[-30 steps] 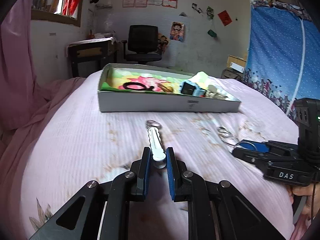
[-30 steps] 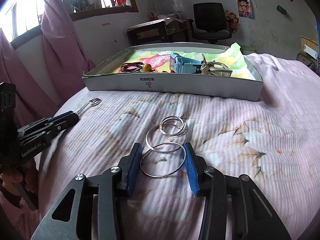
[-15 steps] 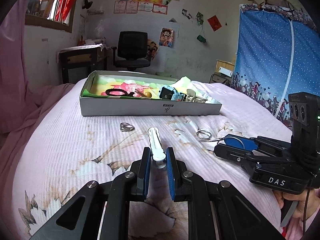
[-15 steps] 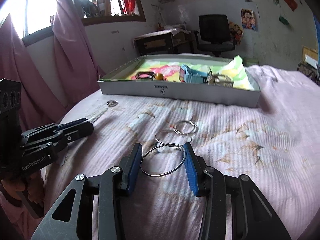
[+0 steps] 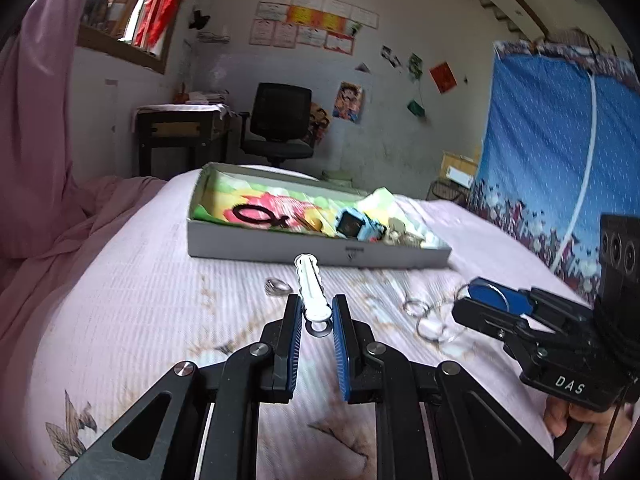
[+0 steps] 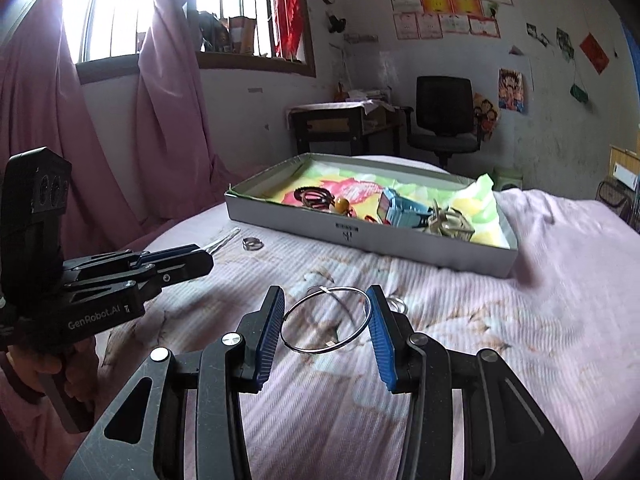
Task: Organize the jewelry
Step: 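Carry the keychain and silver ring into the box and open both tools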
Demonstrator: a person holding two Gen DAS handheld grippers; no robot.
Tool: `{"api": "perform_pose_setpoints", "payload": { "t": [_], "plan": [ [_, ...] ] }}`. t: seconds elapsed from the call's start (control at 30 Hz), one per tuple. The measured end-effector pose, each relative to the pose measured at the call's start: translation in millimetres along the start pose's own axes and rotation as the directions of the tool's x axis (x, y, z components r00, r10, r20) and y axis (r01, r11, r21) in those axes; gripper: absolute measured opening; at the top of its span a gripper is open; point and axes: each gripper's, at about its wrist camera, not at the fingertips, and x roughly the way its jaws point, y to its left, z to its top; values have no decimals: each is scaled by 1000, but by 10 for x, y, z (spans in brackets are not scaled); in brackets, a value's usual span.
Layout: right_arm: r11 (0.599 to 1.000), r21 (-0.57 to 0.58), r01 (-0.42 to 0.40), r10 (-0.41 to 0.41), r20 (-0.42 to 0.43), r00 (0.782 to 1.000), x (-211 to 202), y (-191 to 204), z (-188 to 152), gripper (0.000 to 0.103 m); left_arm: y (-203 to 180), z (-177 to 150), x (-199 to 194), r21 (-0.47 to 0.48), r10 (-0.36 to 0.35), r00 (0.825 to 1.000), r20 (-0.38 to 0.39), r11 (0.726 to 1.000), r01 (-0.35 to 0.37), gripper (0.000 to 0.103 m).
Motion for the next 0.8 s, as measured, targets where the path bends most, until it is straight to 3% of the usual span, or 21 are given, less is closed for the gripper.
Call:
{"api": "perform_pose_setpoints", "payload": {
  "t": [0.23, 0.37, 0.57, 0.8],
  "plan": [
    [1000, -3, 10, -10, 31, 999, -12, -4, 92, 38, 86, 111, 48, -23, 14, 1000, 26, 1000, -13, 15],
    [1000, -2, 13, -13, 45, 999, 22, -34, 162, 38, 74, 346, 168, 1, 19, 999, 46, 1000, -19, 15],
    [1000, 15, -2, 0, 107, 994, 213, -129, 549, 38, 164, 685, 386, -20, 28, 998, 60, 999, -27, 15],
    [999, -32, 7, -2, 144, 990, 624, -95, 863, 38, 383, 751, 768, -64, 68, 998, -11, 996, -69, 15]
  ]
}}
